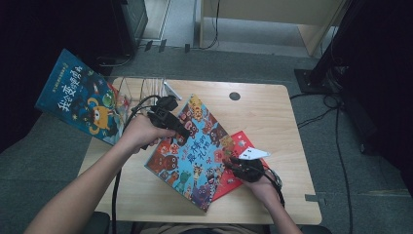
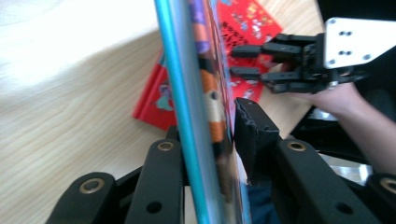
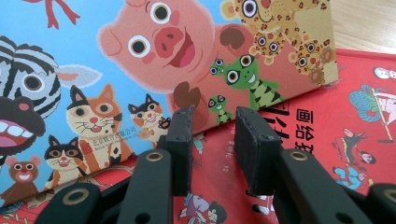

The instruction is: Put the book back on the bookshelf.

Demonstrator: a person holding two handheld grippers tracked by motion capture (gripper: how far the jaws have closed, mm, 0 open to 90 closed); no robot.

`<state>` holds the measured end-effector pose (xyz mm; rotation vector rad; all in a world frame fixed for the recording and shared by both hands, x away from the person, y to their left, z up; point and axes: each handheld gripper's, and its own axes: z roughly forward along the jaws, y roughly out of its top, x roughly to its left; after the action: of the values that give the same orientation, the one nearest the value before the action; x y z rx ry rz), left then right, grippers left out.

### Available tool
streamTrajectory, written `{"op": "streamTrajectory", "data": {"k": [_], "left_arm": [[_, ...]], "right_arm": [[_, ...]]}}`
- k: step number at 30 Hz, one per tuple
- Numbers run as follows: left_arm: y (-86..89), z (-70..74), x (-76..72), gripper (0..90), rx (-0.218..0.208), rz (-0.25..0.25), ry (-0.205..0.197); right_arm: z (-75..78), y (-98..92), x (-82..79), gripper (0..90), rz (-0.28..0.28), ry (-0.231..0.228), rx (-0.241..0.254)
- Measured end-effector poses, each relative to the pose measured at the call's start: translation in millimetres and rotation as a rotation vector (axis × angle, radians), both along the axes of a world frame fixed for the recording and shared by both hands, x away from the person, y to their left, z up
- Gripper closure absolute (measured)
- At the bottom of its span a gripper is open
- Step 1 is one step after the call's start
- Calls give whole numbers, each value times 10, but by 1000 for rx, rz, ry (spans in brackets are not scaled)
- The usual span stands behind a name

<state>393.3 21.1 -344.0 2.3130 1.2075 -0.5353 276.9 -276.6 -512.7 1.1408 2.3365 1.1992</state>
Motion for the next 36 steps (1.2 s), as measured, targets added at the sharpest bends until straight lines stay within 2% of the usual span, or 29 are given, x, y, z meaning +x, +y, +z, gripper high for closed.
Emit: {"op": "streamTrajectory", "data": {"k": [3, 9, 12, 15, 18, 22, 26, 28, 31, 33, 36], "left_arm": [[16, -10, 18, 762, -45, 4, 34], [89, -94, 141, 792, -88, 11, 140], [137, -142, 220, 810, -100, 44, 190], [161, -129, 275, 813, -99, 52, 199], [173, -39, 321, 810, -77, 54, 184], [249, 183, 406, 805, -46, 71, 153], [451, 540, 508, 806, -47, 87, 121], [623, 742, 563, 808, -62, 107, 107], [928, 1033, 626, 805, -80, 163, 72], [1146, 1184, 657, 797, -87, 198, 45], [1506, 1369, 691, 801, -87, 263, 24]], "right_arm": [[0, -2, 0, 679, 3, -3, -4], [-2, -7, 4, 634, -2, -6, -6], [5, -19, 10, 580, 8, 8, 1], [13, -10, 19, 475, 26, 26, 13], [43, -14, 15, 453, 35, 18, 16], [110, -66, 6, 449, 16, 1, 39], [125, -65, -8, 446, 27, 1, 25], [108, -39, -13, 444, 44, 11, 10], [68, 18, -24, 441, 77, 19, -21], [46, 51, -32, 431, 94, 26, -44], [32, 79, -40, 429, 103, 14, -42]]}}
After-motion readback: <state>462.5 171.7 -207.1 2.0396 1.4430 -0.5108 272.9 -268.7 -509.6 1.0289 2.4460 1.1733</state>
